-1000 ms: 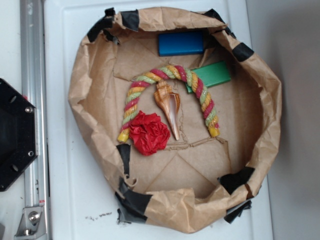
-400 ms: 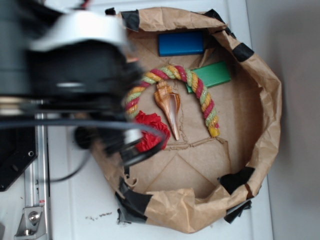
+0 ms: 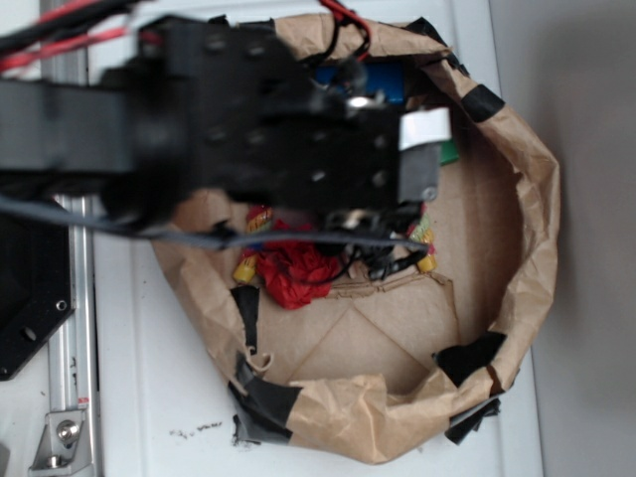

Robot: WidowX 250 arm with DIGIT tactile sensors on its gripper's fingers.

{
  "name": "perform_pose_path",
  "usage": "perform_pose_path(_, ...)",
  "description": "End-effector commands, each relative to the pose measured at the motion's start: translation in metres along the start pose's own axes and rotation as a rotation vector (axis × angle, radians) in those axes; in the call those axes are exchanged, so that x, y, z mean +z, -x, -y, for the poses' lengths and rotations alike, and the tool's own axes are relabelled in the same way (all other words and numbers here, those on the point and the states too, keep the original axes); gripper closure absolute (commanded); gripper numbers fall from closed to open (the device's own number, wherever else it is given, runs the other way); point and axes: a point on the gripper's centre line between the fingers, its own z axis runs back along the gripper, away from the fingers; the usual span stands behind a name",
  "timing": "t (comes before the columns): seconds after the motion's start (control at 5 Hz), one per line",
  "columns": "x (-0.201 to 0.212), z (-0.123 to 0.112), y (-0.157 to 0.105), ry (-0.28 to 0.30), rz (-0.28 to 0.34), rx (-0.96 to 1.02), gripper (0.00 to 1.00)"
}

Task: Grab the multicolored rope.

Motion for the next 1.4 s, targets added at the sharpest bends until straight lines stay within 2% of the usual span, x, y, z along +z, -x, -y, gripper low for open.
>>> perform_pose_path(0.0, -0.014, 0.007, -0.027, 0.009, -0.017, -0.270, 0.00)
perform_pose_path(0.2, -0.016, 0.006, -0.041, 0.029, -0.027, -0.327, 0.00)
perform_pose_path(0.4, -0.029, 0.006, -0.049, -0.009, -0.060, -0.365, 0.00)
perform_pose_path(0.6, -0.028, 0.006, -0.046, 0.006, -0.048, -0.355, 1.00)
perform_pose_path(1.2, -0.017, 0.010, -0.037, -0.037, -0.023, -0.399, 1.00)
